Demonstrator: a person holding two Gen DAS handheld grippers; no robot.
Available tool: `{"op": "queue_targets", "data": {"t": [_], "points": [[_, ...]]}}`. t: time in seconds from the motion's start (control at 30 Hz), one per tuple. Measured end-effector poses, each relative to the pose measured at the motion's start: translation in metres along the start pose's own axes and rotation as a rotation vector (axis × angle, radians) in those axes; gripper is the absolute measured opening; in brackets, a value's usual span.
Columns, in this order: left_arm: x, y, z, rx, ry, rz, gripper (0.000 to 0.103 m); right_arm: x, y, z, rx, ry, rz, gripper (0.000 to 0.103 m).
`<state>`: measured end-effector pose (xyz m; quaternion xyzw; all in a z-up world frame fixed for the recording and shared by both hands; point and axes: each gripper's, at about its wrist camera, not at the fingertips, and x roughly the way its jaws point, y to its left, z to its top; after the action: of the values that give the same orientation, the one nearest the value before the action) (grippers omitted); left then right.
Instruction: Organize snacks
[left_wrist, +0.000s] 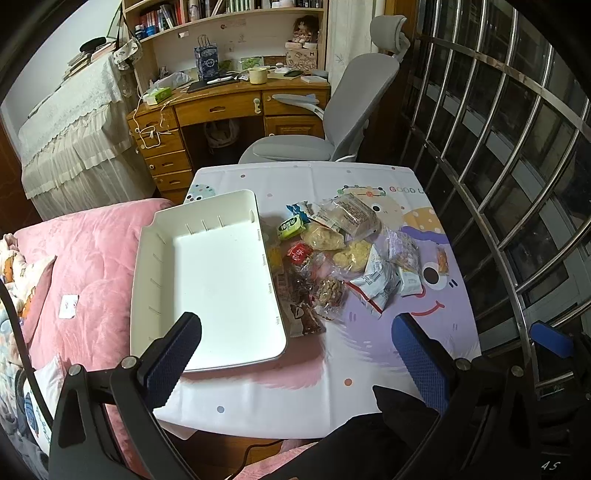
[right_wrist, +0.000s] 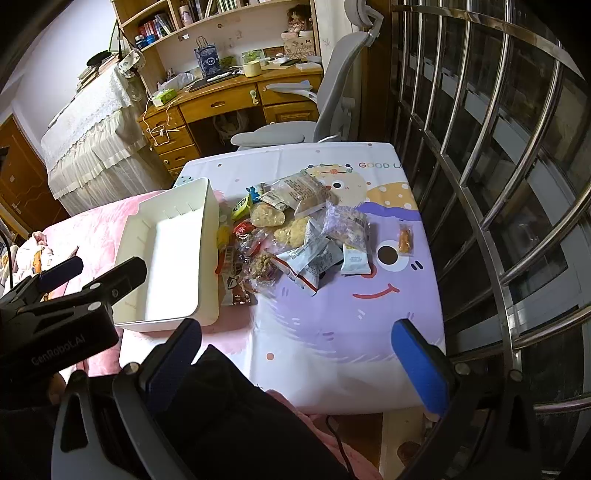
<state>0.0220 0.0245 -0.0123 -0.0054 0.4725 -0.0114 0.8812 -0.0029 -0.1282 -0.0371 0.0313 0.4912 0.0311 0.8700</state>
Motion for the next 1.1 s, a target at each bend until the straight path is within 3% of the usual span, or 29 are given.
{"op": "queue_targets", "data": {"t": [0.6, 1.1], "points": [[-0.002, 0.000, -0.001, 0.008, 0.000, -0.006, 0.102, 0.004, 0.016, -0.013, 0.016, 0.005, -0.016, 0.103], [0.009, 0.033, -0.008, 0.032, 0.049, -0.070, 0.102, -0.002, 0.040, -0.021, 0.093, 0.049, -0.051, 0.103]]}}
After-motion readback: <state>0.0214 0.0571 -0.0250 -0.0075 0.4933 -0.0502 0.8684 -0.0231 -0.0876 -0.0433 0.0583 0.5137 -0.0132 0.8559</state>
